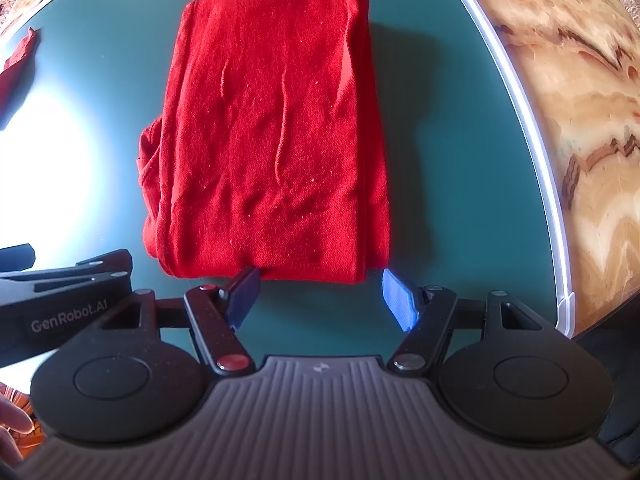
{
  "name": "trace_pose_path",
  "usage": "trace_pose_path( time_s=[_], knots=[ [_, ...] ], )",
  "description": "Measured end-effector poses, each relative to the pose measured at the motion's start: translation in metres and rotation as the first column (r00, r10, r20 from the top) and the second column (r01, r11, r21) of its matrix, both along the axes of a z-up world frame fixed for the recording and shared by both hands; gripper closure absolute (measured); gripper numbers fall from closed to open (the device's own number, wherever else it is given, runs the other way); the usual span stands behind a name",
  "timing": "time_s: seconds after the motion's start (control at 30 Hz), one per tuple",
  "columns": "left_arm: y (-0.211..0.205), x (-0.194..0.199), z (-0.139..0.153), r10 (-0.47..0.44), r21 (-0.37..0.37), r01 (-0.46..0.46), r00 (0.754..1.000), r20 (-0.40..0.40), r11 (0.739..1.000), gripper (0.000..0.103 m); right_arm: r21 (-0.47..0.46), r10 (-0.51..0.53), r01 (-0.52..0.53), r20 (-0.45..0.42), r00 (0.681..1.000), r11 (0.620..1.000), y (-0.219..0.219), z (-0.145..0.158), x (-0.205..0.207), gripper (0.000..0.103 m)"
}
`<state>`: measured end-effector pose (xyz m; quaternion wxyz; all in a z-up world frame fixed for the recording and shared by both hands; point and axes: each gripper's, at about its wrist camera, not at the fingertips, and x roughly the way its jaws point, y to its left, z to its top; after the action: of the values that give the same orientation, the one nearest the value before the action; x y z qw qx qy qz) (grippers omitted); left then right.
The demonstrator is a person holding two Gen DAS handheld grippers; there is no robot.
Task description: Fold clothes
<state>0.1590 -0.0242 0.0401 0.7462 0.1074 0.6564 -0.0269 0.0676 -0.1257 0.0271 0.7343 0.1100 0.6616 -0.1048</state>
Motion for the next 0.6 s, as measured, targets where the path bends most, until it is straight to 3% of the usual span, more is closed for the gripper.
trace_pose_path(
  time_s=[0.6],
  knots=[
    [-0.0003,-0.0066,-0.0009,0.004,0.003,-0.004,1.000,0.005,1.000,0.008,-0.008,-0.002,0.002,0.002,1.000,1.000,0.0086,0.0016,-0.0034,0.027]
  ],
)
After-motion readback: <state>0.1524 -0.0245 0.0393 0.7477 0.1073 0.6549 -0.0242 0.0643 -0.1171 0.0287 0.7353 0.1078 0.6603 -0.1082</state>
